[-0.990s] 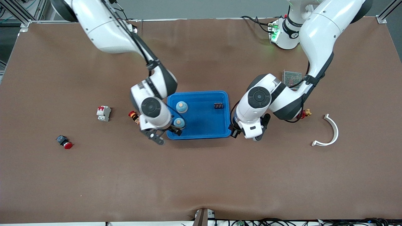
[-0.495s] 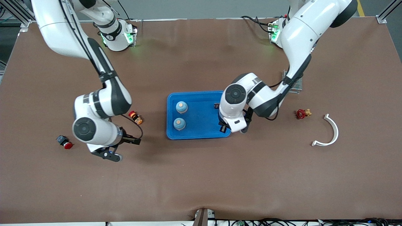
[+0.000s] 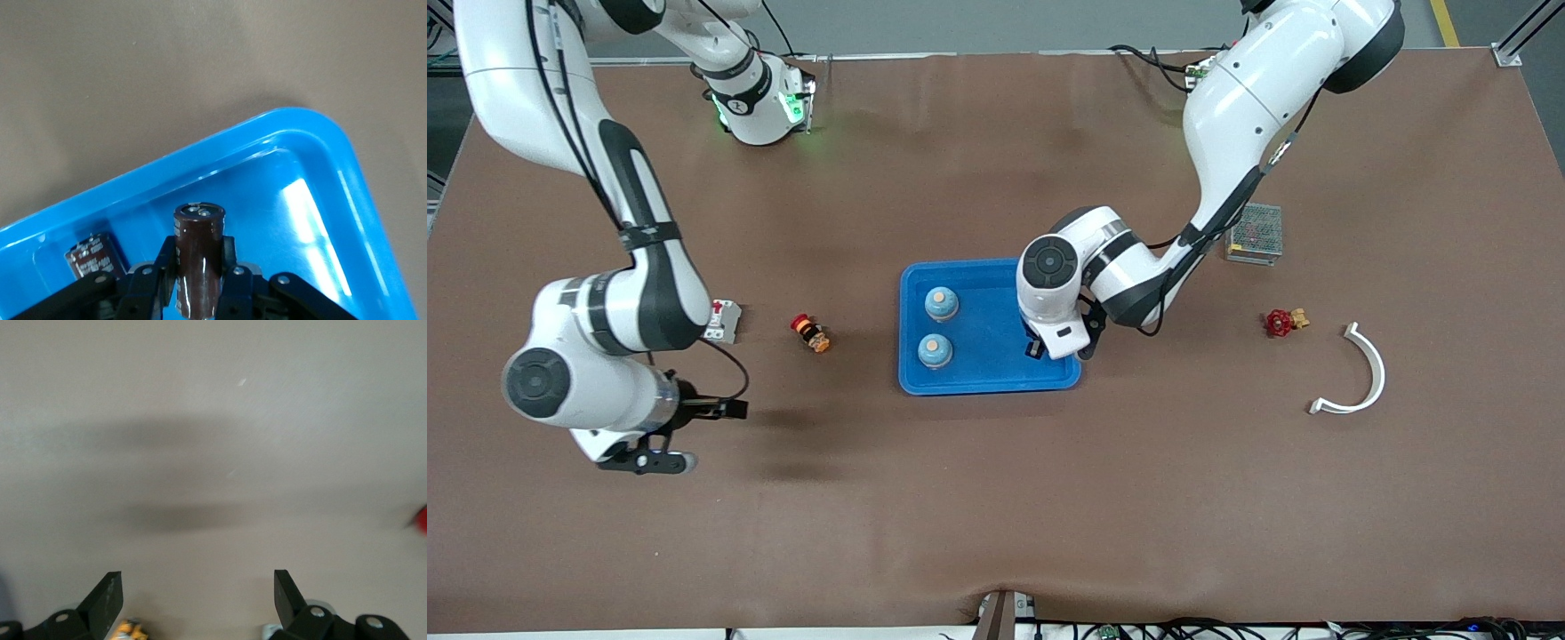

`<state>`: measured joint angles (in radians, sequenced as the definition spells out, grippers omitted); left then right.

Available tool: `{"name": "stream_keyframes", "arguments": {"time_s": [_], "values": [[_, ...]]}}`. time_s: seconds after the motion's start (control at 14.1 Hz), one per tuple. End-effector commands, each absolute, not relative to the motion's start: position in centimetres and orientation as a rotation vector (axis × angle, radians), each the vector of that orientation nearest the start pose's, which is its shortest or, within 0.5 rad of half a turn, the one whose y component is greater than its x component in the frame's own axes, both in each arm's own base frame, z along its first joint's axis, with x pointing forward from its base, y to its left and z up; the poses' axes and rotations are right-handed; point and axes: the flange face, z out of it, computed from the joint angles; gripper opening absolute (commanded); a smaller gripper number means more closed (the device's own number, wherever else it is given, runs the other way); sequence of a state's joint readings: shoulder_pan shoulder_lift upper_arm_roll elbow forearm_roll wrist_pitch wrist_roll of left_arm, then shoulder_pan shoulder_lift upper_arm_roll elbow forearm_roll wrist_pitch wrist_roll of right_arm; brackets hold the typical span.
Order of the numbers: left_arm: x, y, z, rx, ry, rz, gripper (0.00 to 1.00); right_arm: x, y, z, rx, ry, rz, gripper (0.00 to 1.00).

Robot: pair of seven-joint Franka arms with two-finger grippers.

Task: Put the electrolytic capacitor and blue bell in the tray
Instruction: 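Lower the capacitor into the tray with the left gripper while the right gripper withdraws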

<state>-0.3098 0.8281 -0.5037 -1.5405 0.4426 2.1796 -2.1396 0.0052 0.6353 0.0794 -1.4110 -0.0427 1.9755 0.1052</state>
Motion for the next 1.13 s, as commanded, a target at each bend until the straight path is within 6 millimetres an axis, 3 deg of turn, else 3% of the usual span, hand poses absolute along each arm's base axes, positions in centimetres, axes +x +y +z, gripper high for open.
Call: {"name": "stream_keyframes", "arguments": {"time_s": [0.0,0.07,0.14,0.21,0.35,0.57,0.85,1.06], "values": [[52.9,-45.9,19.0,-2.578,-1.677,0.002,0.00,72.2,1.5,35.5,-3.186,-0.083,0.042,1.00],[52.9,-45.8,18.8,-2.574,-1.678,0.005,0.00,71.9,0.0,35.7,-3.192,-0.065,0.087,1.00],[53.0,-45.7,18.7,-2.573,-1.677,0.007,0.08,71.6,-1.2,36.4,-3.189,-0.058,0.146,1.00],[53.1,-45.7,18.8,-2.569,-1.686,0.012,0.41,71.8,-2.0,38.4,-3.187,-0.069,0.163,1.00],[53.3,-45.6,19.0,-2.579,-1.678,0.003,0.98,71.6,-3.3,41.5,-3.179,-0.109,0.216,1.00],[54.0,-45.2,20.3,-2.604,-1.665,-0.012,1.00,70.6,-4.7,46.0,-3.180,-0.083,0.241,1.00],[56.7,-43.9,23.8,-2.666,-1.637,-0.059,1.00,66.6,-4.5,56.0,-3.202,-0.021,0.150,1.00],[59.6,-40.3,26.0,-2.753,-1.523,-0.083,1.00,63.2,-3.6,61.3,-3.206,0.085,0.146,1.00]]}}
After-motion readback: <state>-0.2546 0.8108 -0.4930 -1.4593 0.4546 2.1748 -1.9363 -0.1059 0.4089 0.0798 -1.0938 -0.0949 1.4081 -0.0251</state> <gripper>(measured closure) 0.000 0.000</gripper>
